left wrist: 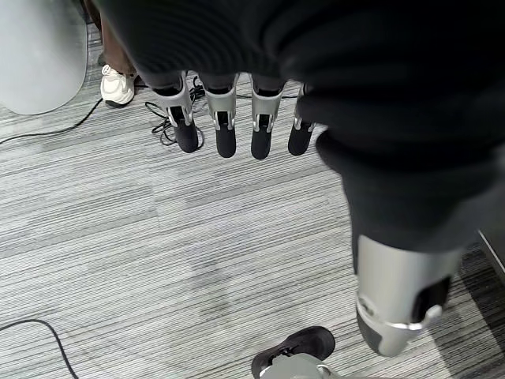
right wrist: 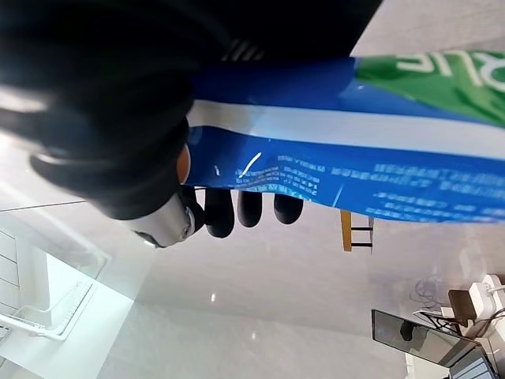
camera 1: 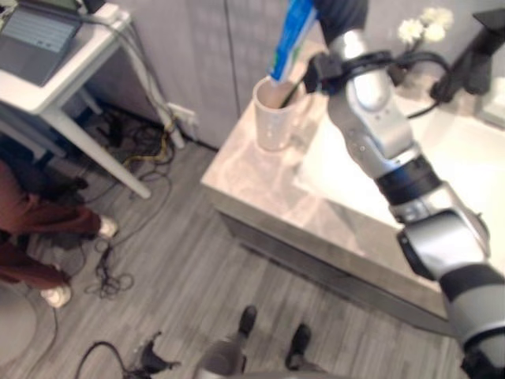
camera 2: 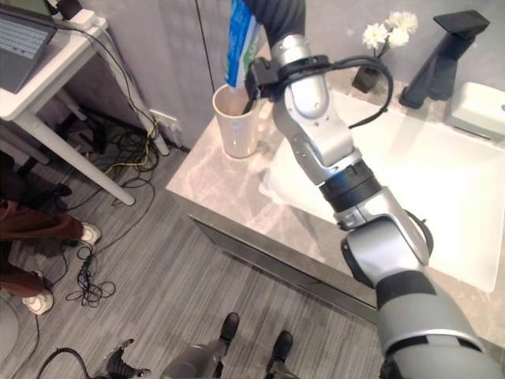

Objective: Put brush and paste in cup on sink, flatten towel.

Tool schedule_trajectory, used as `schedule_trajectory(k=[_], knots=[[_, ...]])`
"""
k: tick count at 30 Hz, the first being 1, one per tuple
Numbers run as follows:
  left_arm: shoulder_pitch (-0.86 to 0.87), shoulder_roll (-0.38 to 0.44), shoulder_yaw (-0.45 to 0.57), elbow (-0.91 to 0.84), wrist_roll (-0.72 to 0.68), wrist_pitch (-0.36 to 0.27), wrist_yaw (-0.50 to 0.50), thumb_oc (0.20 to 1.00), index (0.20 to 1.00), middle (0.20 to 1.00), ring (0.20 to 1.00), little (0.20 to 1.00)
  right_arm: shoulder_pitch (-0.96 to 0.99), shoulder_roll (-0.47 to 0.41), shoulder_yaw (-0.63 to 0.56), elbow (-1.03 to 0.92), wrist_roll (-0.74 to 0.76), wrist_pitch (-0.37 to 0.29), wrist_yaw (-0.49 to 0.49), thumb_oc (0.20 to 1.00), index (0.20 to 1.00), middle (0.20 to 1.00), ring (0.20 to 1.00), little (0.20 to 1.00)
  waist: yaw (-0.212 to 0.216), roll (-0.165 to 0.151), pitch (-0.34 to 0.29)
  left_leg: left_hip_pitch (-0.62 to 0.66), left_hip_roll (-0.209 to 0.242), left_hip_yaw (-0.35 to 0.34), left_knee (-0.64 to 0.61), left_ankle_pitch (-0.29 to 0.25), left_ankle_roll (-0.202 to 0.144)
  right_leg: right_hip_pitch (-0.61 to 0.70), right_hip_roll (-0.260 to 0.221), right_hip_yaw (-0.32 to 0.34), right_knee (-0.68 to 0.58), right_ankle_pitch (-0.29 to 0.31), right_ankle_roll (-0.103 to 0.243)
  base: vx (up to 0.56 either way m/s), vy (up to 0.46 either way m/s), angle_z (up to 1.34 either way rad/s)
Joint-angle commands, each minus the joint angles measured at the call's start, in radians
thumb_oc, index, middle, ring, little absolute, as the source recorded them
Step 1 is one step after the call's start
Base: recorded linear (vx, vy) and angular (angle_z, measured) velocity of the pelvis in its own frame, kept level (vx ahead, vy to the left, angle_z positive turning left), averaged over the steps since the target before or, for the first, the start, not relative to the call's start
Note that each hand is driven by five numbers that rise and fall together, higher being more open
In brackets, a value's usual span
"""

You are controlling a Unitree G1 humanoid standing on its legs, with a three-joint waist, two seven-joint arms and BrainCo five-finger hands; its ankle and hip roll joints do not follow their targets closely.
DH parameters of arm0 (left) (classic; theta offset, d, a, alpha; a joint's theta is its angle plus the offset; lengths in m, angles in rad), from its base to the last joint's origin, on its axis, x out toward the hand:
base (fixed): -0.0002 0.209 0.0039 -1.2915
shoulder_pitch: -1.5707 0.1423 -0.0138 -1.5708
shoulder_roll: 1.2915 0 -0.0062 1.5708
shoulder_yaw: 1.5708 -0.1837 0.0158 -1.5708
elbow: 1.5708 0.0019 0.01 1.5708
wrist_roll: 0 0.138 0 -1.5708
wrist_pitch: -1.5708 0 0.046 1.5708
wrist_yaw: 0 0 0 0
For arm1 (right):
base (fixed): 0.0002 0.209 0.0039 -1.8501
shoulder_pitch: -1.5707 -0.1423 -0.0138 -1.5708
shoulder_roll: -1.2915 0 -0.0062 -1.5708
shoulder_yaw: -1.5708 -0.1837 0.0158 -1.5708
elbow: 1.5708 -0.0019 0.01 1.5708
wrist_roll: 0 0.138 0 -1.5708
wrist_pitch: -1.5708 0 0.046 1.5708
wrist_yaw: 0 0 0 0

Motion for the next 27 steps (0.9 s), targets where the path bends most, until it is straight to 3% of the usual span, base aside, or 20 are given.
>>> schedule_trajectory(k=[1, 20, 23, 27], knots=[[-0.053, 0.017, -0.011, 0.060, 0.020, -0.004, 0.047, 1.000, 1.000, 1.000, 1.000, 1.000, -0.091, -0.043, 0.010, 0.002, 0.004, -0.091, 0.004, 0.200, 0.200, 0.200, 0.200, 0.200, 0.024, -0.051, 0.023, 0.011, -0.059, -0.041, 0.011, -0.053, 0.062, 0.082, -0.058, 0.059, 0.002, 0.026, 0.044, 0.00, 0.000, 0.00], [-0.053, 0.008, -0.002, 0.051, 0.028, -0.002, 0.067, 1.000, 1.000, 1.000, 1.000, 1.000, -0.006, -0.013, 0.020, -0.009, -0.013, -0.072, 0.034, 0.200, 0.200, 0.200, 0.200, 0.200, 0.008, -0.041, 0.045, 0.004, -0.053, -0.014, 0.011, -0.053, 0.063, 0.057, -0.057, 0.089, 0.002, 0.023, 0.040, -0.01, 0.002, -0.02], [-0.064, 0.040, -0.006, -0.056, 0.026, -0.017, 0.049, 1.000, 1.000, 1.000, 1.000, 1.000, -0.004, 0.077, 0.023, 0.054, -0.032, -0.060, 0.017, 0.200, 0.200, 0.200, 0.200, 0.200, 0.004, -0.038, 0.054, 0.004, -0.048, 0.001, 0.011, -0.054, 0.064, 0.048, -0.055, 0.102, 0.002, 0.028, 0.040, -0.01, 0.007, -0.08], [-0.048, 0.046, 0.004, -0.077, 0.019, -0.023, 0.029, 1.000, 1.000, 1.000, 1.000, 1.000, 0.003, 0.070, 0.031, 0.056, -0.048, -0.045, 0.016, 0.200, 0.200, 0.200, 0.200, 0.200, 0.001, -0.040, 0.057, 0.000, -0.049, -0.002, 0.011, -0.054, 0.064, 0.045, -0.056, 0.101, 0.002, 0.034, 0.042, -0.01, -0.001, -0.08]])
